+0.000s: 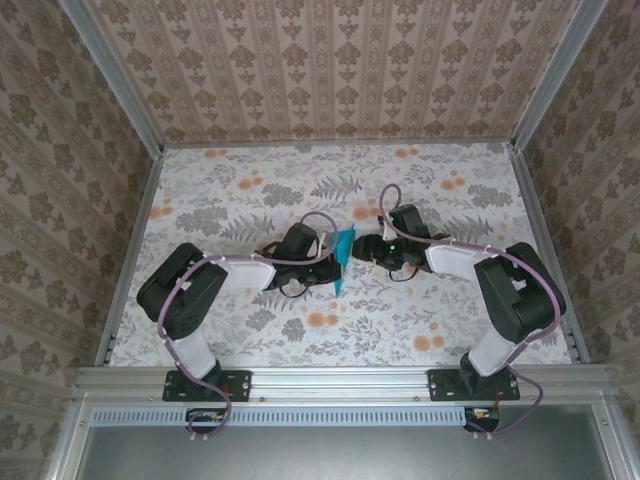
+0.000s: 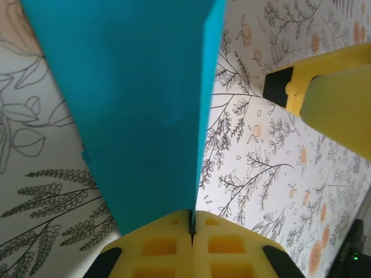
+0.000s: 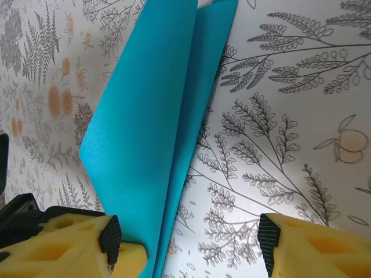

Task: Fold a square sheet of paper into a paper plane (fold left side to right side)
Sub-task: Fold the wing for the fifth time at the center of the table.

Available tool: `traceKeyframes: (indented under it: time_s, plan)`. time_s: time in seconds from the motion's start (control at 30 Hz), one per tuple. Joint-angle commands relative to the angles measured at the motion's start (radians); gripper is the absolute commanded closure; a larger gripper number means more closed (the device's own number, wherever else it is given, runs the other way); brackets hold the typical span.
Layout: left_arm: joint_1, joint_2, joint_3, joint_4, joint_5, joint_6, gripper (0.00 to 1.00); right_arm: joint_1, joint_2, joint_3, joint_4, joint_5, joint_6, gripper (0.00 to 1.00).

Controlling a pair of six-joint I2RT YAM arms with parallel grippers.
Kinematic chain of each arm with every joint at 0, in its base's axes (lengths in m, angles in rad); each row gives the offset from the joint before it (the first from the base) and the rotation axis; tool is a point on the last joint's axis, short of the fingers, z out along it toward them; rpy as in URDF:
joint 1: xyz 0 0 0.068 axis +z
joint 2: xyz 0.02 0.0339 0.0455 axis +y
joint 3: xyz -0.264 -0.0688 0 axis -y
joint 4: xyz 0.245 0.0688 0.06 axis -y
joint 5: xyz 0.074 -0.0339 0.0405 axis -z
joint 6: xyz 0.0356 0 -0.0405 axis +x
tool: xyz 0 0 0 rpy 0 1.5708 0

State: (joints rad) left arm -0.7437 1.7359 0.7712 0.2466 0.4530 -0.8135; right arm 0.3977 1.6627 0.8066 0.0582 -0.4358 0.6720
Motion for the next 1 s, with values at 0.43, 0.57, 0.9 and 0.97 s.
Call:
traceKeyframes:
  time_s: [0.43, 0.57, 0.9, 0.97]
  plan:
    - [0.037, 0.012, -0.065, 0.154, 0.083, -0.084, 0.97, 0.046, 0.144, 0.109, 0.083, 0.012, 0.12, 0.41]
    - [0.04, 0.017, -0.068, 0.159, 0.079, -0.089, 0.97, 0.05, 0.166, 0.129, 0.063, 0.027, 0.13, 0.44]
    - [0.043, 0.03, -0.073, 0.168, 0.074, -0.107, 0.91, 0.058, 0.22, 0.19, -0.033, 0.051, 0.133, 0.46]
    - [0.043, 0.03, -0.073, 0.168, 0.074, -0.107, 0.91, 0.058, 0.232, 0.199, -0.058, 0.056, 0.133, 0.47]
